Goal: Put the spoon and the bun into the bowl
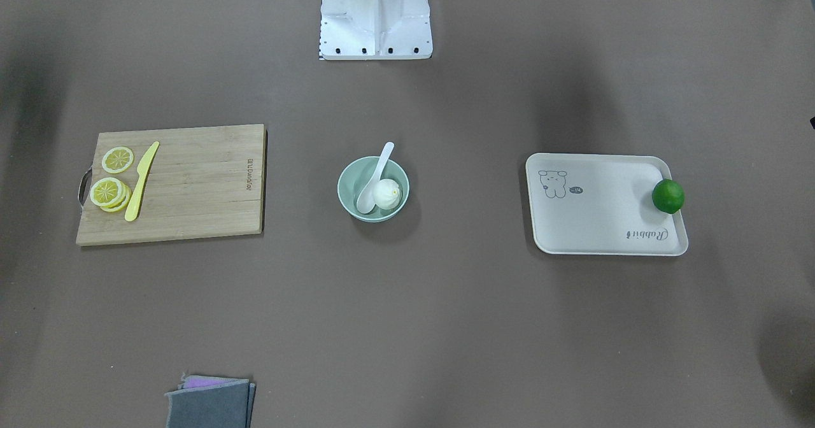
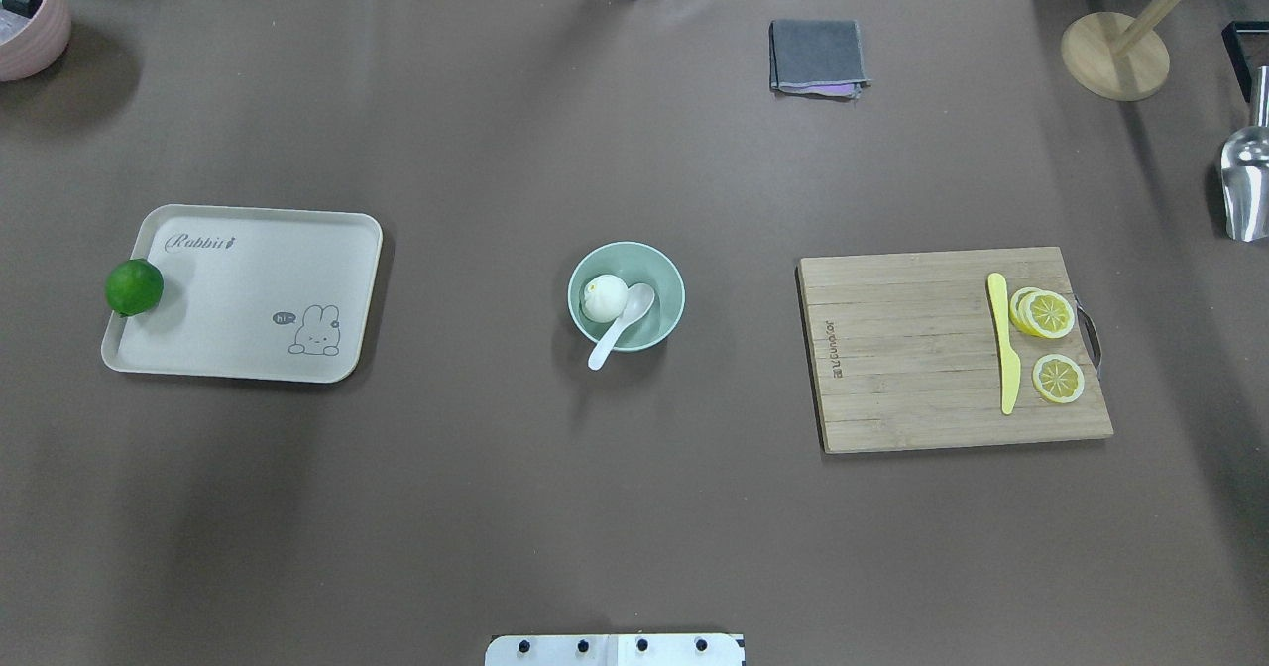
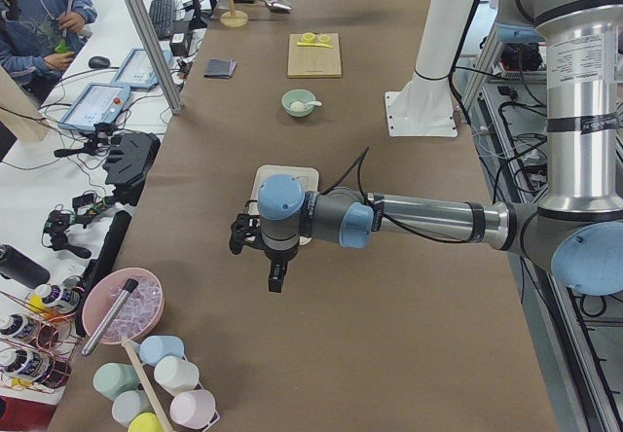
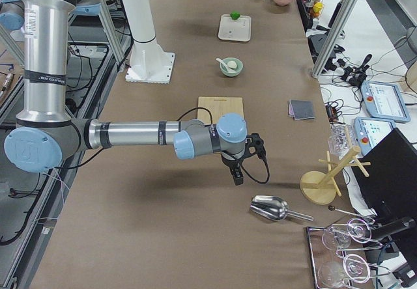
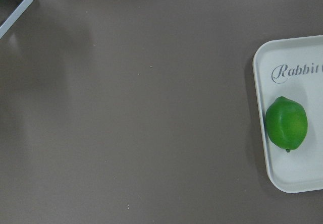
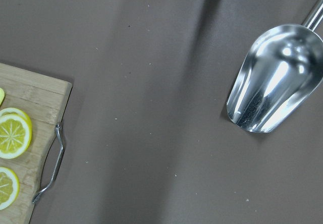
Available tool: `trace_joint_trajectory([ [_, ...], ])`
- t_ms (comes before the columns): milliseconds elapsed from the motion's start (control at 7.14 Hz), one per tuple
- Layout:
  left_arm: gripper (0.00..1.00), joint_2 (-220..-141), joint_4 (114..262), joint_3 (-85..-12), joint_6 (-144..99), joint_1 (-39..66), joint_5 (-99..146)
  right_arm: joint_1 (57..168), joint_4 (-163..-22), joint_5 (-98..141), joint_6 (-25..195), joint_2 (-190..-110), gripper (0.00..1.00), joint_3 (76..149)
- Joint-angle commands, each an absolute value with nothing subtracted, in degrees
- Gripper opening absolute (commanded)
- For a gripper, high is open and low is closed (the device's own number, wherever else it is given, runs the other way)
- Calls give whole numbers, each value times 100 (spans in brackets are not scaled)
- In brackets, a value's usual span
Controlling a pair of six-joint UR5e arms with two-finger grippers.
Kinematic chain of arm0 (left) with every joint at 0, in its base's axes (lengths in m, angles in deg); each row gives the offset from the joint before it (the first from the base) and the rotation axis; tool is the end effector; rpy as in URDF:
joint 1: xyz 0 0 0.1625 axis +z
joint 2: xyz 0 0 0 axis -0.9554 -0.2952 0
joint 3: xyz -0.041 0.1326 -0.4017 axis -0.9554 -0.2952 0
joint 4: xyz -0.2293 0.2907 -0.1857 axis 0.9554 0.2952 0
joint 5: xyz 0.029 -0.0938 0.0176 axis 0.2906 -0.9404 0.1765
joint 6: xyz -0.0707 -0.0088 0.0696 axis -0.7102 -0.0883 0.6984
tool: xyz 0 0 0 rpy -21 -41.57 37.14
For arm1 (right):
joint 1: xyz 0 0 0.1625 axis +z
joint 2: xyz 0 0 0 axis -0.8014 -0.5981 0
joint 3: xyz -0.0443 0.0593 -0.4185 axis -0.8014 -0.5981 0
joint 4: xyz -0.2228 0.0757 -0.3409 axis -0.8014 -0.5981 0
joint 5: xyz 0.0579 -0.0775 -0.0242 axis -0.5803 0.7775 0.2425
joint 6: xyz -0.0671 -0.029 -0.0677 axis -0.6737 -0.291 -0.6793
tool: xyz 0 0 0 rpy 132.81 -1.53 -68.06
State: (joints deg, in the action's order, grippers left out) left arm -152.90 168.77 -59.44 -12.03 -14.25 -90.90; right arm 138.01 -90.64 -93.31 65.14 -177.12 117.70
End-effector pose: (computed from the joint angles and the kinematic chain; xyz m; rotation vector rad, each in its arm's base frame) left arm -0.0388 -0.4454 0.6043 0.1296 0.8118 0.0540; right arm 0.0177 -0.4571 0.6148 0.2491 -0.8340 -0.2584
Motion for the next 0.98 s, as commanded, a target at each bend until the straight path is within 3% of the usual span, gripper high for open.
trace_joint_trajectory([
  [0,98,-14874,16910,-6166,-1203,-1444,-9103,13808,-8653,-9303,6493,-18104,100,11725],
  [840,98,-15091,16919,-6350,-1221,-1418,-9226,13939,-8671,-9206,6475,-18551,100,11813],
])
